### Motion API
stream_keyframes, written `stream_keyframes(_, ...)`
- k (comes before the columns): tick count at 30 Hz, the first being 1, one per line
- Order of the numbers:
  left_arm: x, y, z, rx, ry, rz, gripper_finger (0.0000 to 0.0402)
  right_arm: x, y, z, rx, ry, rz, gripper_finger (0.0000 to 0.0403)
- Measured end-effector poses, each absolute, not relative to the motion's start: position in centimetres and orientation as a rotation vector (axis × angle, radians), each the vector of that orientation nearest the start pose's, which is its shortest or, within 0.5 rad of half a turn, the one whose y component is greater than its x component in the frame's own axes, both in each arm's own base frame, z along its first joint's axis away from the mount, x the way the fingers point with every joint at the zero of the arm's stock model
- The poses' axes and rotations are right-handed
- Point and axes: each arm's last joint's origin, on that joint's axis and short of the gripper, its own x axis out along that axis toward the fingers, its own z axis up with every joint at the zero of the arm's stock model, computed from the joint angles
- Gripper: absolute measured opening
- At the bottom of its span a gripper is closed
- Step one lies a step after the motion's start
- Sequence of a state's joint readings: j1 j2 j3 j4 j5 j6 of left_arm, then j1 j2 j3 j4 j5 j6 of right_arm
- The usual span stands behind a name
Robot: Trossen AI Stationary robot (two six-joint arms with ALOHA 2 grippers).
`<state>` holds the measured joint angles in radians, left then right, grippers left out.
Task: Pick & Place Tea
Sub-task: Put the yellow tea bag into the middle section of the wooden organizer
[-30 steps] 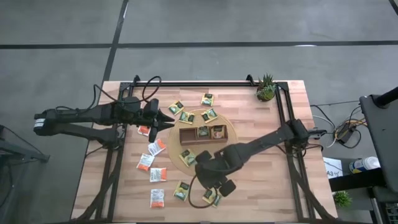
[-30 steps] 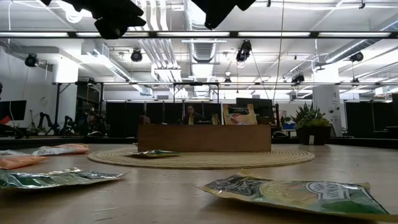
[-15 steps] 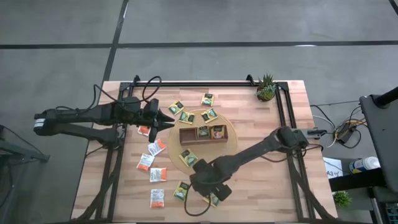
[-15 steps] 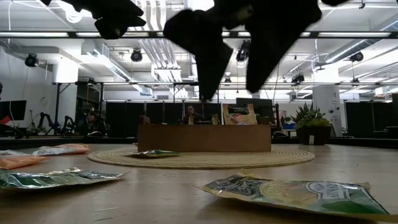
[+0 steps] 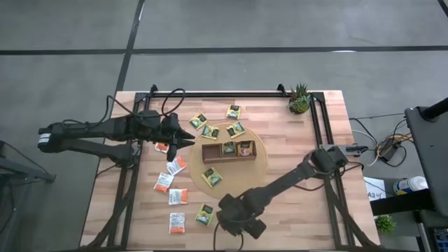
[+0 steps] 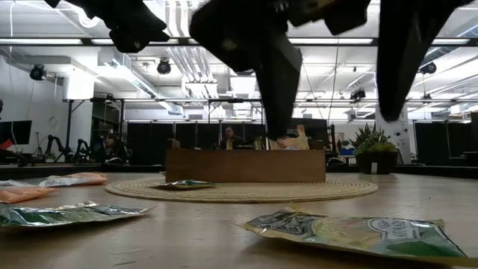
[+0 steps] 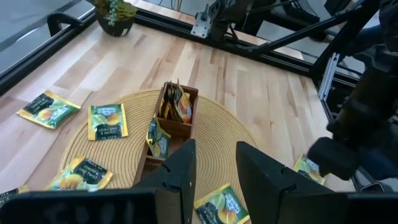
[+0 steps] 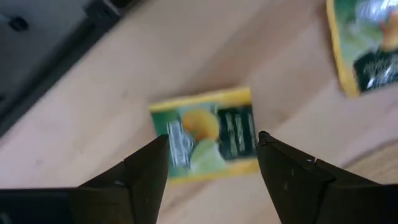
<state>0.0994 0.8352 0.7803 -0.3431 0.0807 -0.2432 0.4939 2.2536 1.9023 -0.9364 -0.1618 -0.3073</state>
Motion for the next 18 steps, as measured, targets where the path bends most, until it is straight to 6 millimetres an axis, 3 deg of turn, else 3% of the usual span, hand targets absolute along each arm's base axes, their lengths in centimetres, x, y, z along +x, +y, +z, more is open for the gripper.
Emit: stream_keyframes(18, 18.0, 1.6, 30.8, -0.276, 0.397, 0.067, 0.0108, 41.7, 22.2, 16.0, -0.461, 1.249, 0.665, 0.0231)
